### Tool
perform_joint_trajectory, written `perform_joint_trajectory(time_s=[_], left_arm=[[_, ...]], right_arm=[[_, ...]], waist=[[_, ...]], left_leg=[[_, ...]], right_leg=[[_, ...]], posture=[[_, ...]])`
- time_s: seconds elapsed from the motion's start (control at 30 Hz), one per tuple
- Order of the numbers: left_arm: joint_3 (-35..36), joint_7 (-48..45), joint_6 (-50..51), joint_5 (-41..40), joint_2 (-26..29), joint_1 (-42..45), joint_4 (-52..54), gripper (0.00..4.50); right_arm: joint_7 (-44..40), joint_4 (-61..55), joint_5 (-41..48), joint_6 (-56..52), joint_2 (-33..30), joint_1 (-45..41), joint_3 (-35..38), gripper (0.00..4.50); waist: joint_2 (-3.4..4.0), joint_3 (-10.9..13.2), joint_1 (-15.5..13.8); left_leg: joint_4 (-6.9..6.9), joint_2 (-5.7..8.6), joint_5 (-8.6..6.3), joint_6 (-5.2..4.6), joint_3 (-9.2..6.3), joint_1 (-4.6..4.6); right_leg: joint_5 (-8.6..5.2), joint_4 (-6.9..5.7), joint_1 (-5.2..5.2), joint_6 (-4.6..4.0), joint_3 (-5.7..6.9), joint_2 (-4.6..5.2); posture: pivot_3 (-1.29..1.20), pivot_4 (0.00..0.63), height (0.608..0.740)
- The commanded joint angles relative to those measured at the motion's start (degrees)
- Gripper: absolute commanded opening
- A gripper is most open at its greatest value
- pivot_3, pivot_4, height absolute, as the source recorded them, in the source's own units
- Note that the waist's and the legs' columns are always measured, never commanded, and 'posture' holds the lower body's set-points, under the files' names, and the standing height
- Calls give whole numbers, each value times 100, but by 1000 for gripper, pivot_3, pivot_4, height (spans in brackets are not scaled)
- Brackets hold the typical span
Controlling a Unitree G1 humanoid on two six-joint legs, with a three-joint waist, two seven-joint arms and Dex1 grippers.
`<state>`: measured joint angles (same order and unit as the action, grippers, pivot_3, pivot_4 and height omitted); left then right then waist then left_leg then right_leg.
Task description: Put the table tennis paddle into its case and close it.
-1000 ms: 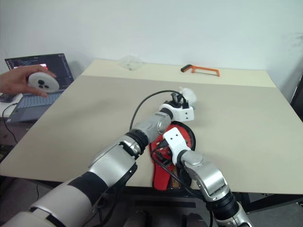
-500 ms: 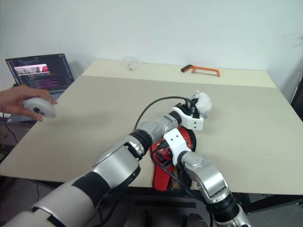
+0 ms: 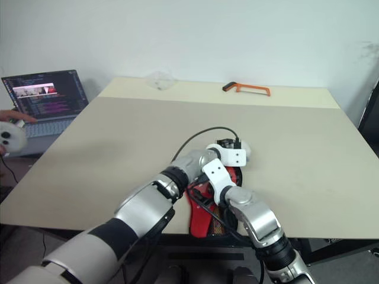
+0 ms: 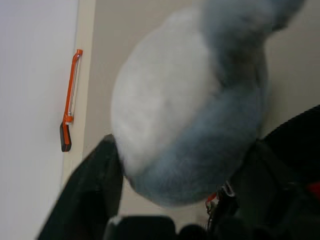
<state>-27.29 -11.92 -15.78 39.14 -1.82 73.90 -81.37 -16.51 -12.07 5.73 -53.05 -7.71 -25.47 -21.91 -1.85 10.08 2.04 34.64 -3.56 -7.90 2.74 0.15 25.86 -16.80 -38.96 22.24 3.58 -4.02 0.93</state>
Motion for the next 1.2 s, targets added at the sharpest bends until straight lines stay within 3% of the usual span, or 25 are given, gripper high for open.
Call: perform_joint_trajectory(time_s=[0.03,0.27,0.53,0.67,0.8,0.97,1.2], left_arm=[[289,-492,-178,-365,66,250,254,4453],[1231,-2382,-470,-1472,686,524,433,4453],[2175,-4397,-186,-2660,1645,652,792,4453],[2797,-6003,735,-3626,2071,550,1197,4453],[2840,-7084,1890,-4235,2286,-259,2487,4453],[2573,-6909,3201,-4480,2421,-1528,4500,4453],[2105,-5744,4216,-4414,2028,-2959,6276,4453]], right_arm=[[-132,745,-93,-66,-58,-8,-112,4500],[-573,810,116,-12,-204,-343,189,4500],[-1656,77,424,150,-1071,-296,120,4500],[-2610,-657,821,819,-1929,-53,495,4500],[-3111,-829,1336,1033,-2430,-240,1264,4500],[-3280,-80,1293,1572,-2763,-1031,1782,4500],[-2387,3683,103,2721,-2436,-3029,1520,4500]], waist=[[0,-1,-1],[1,1,5],[1,2,-15],[-1,12,-20],[2,20,-2],[9,28,82],[11,32,107]], left_leg=[[0,-1,0,-1,-2,0],[-6,-4,1,-2,0,3],[-24,-3,1,-2,-2,8],[-36,-3,0,-1,-5,15],[-49,-3,-2,3,-4,15],[-54,-10,-1,2,-10,3],[-36,-10,1,0,-5,-2]], right_leg=[[3,-1,1,5,0,-2],[1,0,5,4,0,-6],[-5,4,6,-1,1,-9],[-9,6,11,-8,5,-9],[-11,9,13,-17,5,-9],[-12,-3,11,-23,7,-15],[-7,-4,5,-30,-1,-12]], posture=[[0,150,740],[0,150,740],[0,150,740],[0,150,740],[0,150,740],[0,150,740],[0,150,740]])
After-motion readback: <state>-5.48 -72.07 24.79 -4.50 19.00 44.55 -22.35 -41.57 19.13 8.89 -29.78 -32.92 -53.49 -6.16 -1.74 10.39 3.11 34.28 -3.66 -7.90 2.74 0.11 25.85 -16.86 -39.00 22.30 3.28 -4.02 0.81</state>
